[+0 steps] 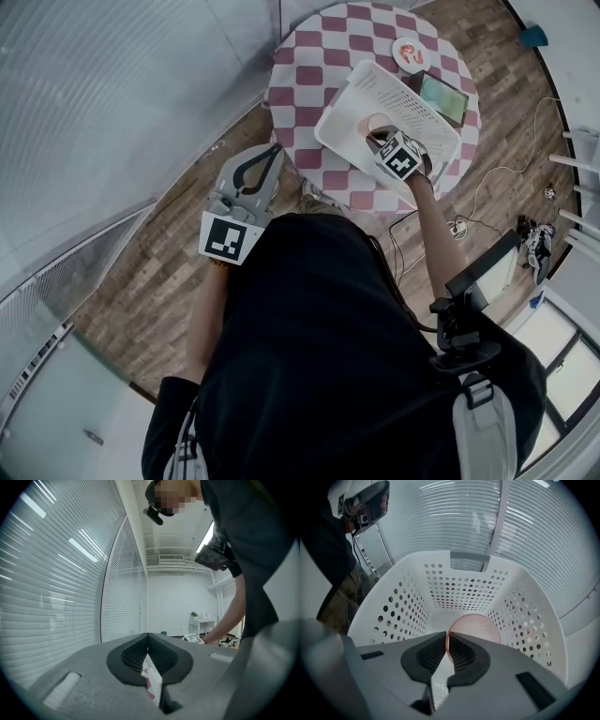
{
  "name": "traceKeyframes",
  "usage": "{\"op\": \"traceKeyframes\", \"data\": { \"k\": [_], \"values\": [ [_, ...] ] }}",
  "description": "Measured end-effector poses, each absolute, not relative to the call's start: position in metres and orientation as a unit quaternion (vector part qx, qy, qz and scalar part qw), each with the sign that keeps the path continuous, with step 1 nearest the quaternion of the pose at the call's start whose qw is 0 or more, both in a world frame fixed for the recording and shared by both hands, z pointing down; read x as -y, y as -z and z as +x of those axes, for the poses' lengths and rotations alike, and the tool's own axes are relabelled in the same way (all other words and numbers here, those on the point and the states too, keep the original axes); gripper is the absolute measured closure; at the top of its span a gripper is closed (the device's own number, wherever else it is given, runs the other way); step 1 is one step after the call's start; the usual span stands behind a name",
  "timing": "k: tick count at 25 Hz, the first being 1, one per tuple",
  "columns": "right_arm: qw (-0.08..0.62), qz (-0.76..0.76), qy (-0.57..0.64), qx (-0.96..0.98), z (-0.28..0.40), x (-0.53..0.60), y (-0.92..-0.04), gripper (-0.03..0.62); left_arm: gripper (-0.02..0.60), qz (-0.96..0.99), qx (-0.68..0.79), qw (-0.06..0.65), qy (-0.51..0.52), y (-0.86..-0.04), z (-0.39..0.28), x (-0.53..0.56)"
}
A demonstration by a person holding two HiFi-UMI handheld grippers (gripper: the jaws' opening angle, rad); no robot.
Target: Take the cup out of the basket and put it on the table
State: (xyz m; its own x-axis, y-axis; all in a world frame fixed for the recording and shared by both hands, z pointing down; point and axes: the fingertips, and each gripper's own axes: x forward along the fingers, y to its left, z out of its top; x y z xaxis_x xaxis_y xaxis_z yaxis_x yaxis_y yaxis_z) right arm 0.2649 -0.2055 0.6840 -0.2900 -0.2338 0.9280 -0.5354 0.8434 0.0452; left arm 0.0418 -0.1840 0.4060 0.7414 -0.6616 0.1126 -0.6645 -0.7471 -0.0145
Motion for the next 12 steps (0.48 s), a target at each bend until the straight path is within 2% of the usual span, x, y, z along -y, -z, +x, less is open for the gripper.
{"op": "traceKeyframes", "data": {
  "k": [12],
  "values": [
    [0.537, 0.257, -0.129, 0.793, 0.261, 0.204, -0.671, 0.566, 0.576, 0.937, 0.345, 0.013, -0.055, -0.406, 0.044, 0.183]
  ]
}}
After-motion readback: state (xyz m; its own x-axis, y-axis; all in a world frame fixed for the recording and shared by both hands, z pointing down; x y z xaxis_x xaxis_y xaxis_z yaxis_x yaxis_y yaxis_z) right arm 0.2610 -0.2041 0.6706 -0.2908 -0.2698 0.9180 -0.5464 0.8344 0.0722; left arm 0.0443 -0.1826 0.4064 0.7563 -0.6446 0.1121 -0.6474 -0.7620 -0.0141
